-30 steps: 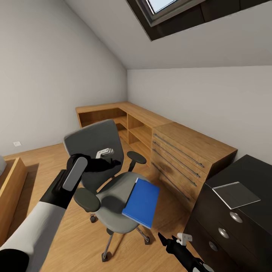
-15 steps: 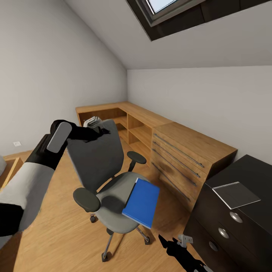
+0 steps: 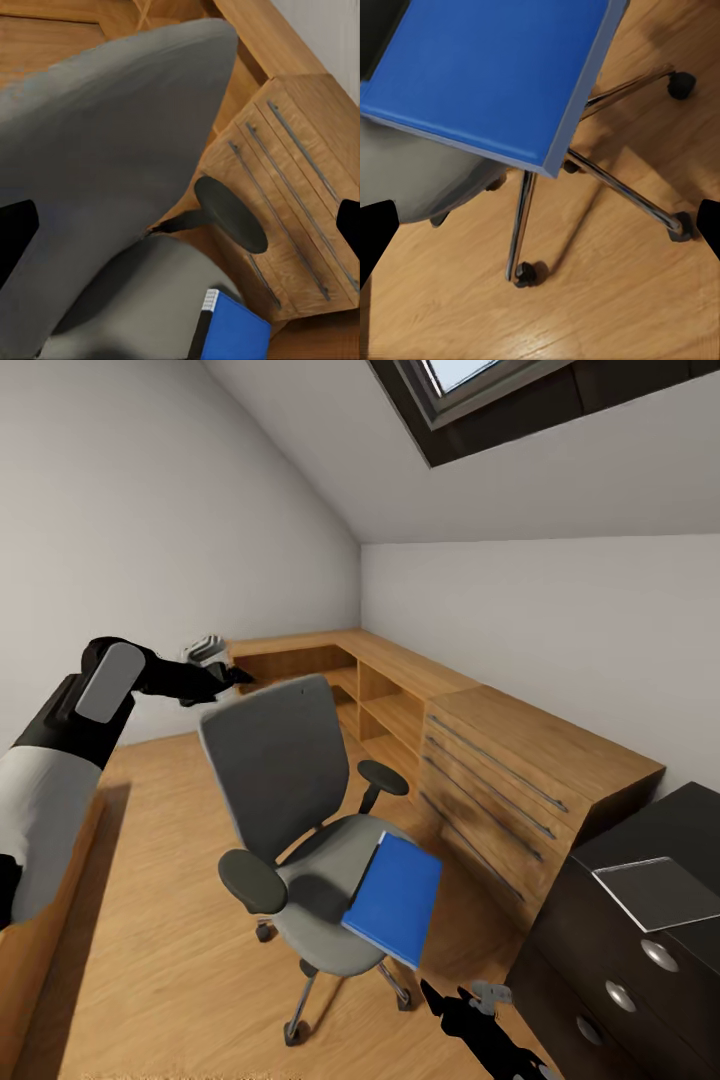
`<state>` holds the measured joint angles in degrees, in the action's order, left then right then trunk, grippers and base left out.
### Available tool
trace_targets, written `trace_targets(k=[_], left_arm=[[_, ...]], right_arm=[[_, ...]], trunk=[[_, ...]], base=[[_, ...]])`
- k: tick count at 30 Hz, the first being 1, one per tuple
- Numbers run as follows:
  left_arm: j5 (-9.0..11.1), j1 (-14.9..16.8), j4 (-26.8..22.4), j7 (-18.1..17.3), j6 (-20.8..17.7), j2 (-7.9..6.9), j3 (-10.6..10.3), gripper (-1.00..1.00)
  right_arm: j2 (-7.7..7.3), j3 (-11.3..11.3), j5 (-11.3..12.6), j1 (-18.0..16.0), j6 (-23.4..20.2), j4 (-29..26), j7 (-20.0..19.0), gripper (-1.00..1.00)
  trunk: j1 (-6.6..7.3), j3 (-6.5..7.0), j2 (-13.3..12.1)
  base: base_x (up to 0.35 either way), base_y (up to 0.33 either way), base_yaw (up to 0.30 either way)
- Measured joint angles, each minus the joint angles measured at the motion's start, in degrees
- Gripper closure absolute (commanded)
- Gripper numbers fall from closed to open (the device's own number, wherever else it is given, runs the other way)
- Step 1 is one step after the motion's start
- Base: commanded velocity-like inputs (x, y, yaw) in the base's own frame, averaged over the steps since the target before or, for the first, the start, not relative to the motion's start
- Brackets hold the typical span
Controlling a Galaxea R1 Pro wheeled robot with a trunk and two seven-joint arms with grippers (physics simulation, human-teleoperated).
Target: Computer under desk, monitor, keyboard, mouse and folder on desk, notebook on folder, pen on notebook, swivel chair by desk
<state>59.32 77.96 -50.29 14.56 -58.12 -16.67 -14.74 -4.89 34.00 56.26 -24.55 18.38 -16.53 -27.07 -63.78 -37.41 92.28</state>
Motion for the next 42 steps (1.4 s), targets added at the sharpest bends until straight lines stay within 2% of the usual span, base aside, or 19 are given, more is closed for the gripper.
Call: trace_targets(k=[7, 13, 20, 23, 26, 28, 34, 37, 42], left_arm=[[2.27, 5.56, 4.30, -0.07, -0.10, 0.02, 0.06, -1.00], [2.87, 11.41, 8.94, -0.12, -0.17, 0.21, 0.07, -1.00], [2.91, 12.99, 10.32, -0.10, -0.22, 0.18, 0.03, -1.00], [2.87, 13.13, 10.46, -0.07, -0.23, -0.88, -0.07, -1.00], [2.82, 13.22, 10.55, -0.08, -0.21, -2.73, -0.39, -1.00], [2.58, 13.25, 10.60, -0.06, -0.19, -5.03, -1.11, -1.00], [2.53, 13.26, 11.85, 0.12, -0.13, -8.15, -2.04, -1.00], [2.48, 13.23, 14.34, 0.25, -0.12, -8.58, -2.23, -1.00], [2.10, 13.22, 21.68, 0.67, 0.05, -8.85, -3.23, -1.00]], right_arm=[[0.00, -0.01, 0.00, 0.00, 0.27, 0.05, 0.00, -1.00], [0.00, -0.01, 0.00, 0.00, 0.30, 0.05, 0.00, -1.00], [0.00, -0.05, 0.00, 0.00, 0.30, 0.05, 0.00, -1.00], [-0.04, -0.08, 0.00, 0.00, 0.30, 0.05, 0.01, -1.00], [-0.07, -0.09, 0.00, 0.00, 0.30, 0.05, 0.01, -1.00], [-0.08, -0.12, 0.01, 0.00, 0.30, 0.05, 0.01, -1.00], [-0.08, -0.11, 0.00, 0.00, 0.30, 0.05, 0.01, -1.00], [-0.09, -0.14, 0.02, 0.00, 0.30, 0.05, -0.01, -1.00], [-0.15, -0.17, 0.05, 0.00, 0.33, 0.05, -0.10, -1.00]], trunk=[[0.00, 0.00, 0.00], [0.00, 0.00, 0.00], [0.00, 0.00, 0.00], [0.00, 0.00, 0.00], [0.00, 0.00, 0.00], [0.00, 0.00, 0.00], [0.00, 0.00, 0.00], [0.00, 0.00, 0.00], [0.00, 0.00, 0.00]], base=[[0.000, 0.000, 0.274], [0.000, 0.000, 0.276], [0.000, 0.000, 0.256], [0.000, 0.000, 0.206], [0.000, 0.000, 0.183], [0.000, 0.000, 0.131], [0.000, 0.000, 0.056], [0.000, 0.000, 0.015], [0.000, 0.000, 0.006]])
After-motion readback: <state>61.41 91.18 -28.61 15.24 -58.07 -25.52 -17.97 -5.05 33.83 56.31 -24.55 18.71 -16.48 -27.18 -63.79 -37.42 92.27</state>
